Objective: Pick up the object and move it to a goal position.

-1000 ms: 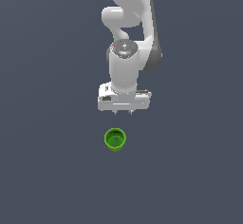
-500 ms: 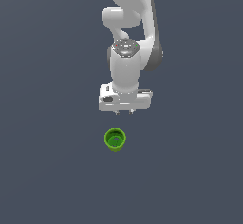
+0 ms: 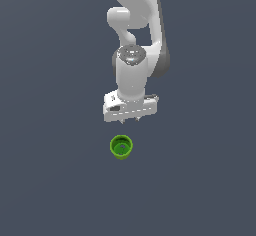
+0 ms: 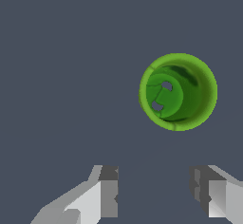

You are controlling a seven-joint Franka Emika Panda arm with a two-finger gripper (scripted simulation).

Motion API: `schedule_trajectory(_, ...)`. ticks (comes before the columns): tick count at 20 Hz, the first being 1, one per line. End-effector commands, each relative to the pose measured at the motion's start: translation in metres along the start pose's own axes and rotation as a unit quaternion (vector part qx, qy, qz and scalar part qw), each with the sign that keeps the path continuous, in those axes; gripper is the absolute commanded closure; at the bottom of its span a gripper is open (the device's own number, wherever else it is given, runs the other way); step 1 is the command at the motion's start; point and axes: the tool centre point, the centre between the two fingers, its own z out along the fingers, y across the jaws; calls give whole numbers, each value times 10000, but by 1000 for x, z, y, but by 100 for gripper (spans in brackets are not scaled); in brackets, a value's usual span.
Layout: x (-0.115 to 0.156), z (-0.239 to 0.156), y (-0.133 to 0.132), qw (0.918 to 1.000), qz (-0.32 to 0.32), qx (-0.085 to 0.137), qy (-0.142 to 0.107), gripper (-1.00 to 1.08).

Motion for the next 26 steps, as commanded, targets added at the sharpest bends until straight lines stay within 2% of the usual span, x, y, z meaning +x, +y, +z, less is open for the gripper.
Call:
schedule_trajectory(1, 1, 3, 1, 9996, -278, -8, -5, -20)
schedule_trajectory(7, 5, 12, 6, 9941, -1086, -24, -17, -20)
schedule_trajectory(13, 9, 21, 10, 9818, -1900, -33, -26, -20)
schedule_trajectory(19, 12, 30, 14, 9629, -2699, -34, -30, -20)
schedule_trajectory(26, 17, 40, 19, 9328, -3604, -30, -26, -20)
